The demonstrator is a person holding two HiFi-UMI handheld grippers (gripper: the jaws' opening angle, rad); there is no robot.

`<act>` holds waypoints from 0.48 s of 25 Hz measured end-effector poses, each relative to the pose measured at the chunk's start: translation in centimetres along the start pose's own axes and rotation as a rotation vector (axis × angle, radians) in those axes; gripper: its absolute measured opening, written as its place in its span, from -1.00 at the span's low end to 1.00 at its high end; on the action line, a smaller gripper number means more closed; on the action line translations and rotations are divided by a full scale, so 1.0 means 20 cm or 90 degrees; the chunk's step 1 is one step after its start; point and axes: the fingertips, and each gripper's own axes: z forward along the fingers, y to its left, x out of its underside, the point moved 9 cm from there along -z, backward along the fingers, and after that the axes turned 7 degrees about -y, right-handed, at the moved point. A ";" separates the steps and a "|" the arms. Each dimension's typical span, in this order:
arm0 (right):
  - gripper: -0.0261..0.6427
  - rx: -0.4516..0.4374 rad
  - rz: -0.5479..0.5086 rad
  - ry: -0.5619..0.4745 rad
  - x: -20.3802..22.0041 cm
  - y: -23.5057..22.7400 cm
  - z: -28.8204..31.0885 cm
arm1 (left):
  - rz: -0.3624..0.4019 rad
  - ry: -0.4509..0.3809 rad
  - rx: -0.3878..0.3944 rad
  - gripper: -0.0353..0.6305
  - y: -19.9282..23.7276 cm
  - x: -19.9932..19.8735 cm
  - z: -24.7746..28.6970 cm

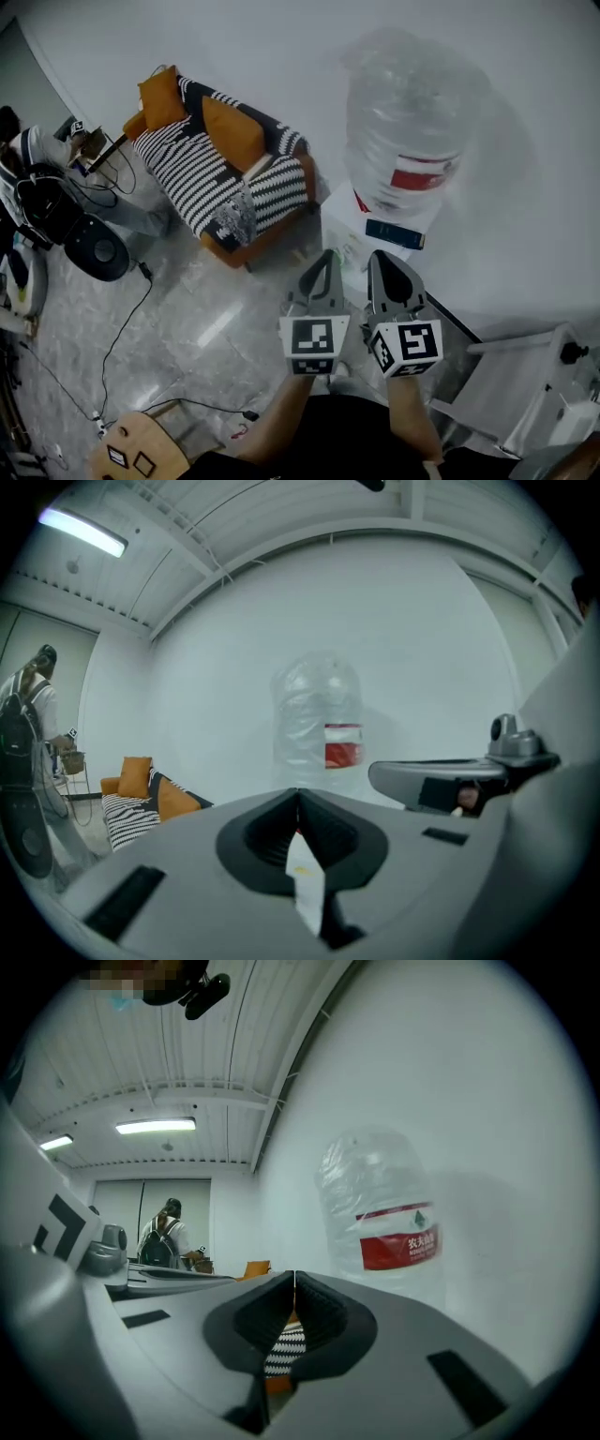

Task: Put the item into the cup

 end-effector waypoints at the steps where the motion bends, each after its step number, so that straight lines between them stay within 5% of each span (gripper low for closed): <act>1: -0.89 -0.001 -0.002 -0.006 -0.02 0.00 -0.01 | 0.001 -0.003 -0.004 -0.86 0.00 -0.01 -0.01; 12: -0.89 -0.016 -0.024 -0.001 -0.05 0.02 0.00 | 0.019 -0.028 -0.015 -0.85 -0.02 -0.11 -0.05</act>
